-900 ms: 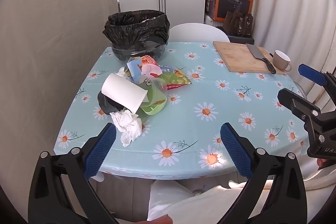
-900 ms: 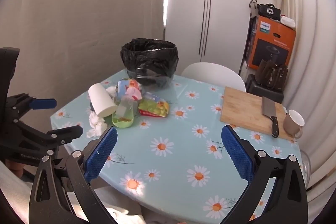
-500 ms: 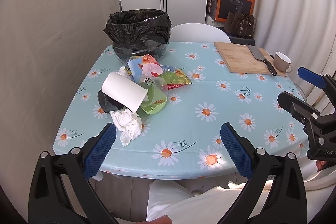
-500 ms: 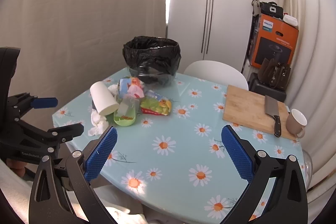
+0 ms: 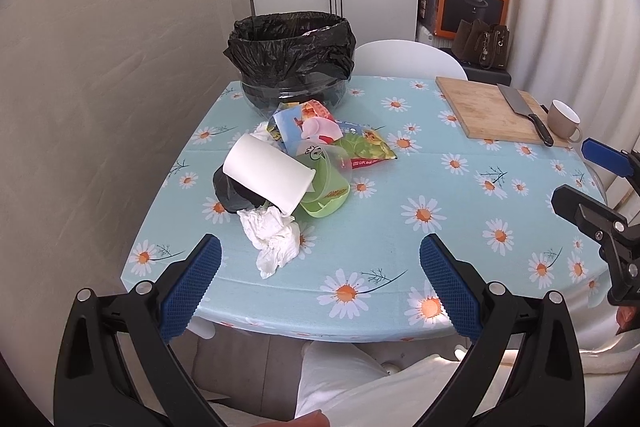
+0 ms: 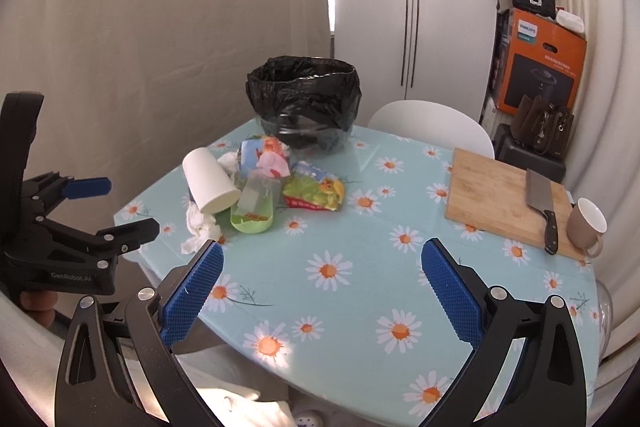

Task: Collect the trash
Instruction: 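Move both grippers toward the pile of trash on the table, then grasp the white tissue with the left gripper while the right grasps the clear plastic box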

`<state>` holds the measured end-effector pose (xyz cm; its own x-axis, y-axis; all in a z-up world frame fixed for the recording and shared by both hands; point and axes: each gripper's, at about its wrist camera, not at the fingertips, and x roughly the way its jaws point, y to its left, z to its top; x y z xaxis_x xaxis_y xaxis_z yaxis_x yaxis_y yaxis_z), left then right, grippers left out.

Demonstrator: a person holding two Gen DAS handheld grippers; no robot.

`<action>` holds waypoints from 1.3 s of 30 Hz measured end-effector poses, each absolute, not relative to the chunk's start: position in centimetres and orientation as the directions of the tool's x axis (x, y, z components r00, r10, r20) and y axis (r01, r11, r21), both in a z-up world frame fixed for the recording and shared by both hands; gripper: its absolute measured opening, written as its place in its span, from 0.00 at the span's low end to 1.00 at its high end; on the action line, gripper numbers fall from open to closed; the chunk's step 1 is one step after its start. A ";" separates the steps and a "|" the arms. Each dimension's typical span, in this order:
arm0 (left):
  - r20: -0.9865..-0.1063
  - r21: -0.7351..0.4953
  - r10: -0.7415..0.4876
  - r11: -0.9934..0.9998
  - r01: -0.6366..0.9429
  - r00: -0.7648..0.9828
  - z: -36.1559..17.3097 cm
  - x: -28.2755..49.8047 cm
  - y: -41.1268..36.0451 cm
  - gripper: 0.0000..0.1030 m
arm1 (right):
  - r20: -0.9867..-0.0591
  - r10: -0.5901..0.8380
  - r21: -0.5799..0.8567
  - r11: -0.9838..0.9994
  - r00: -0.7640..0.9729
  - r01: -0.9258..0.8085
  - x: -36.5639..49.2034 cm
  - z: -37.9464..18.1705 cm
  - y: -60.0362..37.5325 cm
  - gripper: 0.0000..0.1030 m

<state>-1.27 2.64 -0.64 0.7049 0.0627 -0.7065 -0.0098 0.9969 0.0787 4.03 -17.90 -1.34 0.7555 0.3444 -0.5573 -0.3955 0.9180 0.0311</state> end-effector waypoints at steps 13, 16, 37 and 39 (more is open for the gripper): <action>-0.750 0.041 0.019 0.999 0.018 0.661 -2.1 1.3 5.4 0.94 | -0.603 0.381 0.236 0.924 0.700 -0.300 10.3 -1.7 -20.6 0.92; -0.768 0.016 0.012 1.000 0.000 0.640 -3.8 2.5 6.7 0.94 | -0.620 0.349 0.193 0.936 0.703 -0.294 11.8 -1.5 -20.0 0.92; -0.887 -0.125 -0.067 0.987 -0.098 0.457 -13.3 9.8 13.2 0.94 | -0.811 0.431 0.200 0.839 0.395 -0.505 24.7 -7.4 -6.2 0.91; -0.891 -0.143 -0.088 0.985 -0.091 0.445 -13.8 10.3 13.2 0.94 | -0.819 0.447 0.229 0.829 0.359 -0.511 25.5 -8.1 -5.4 0.91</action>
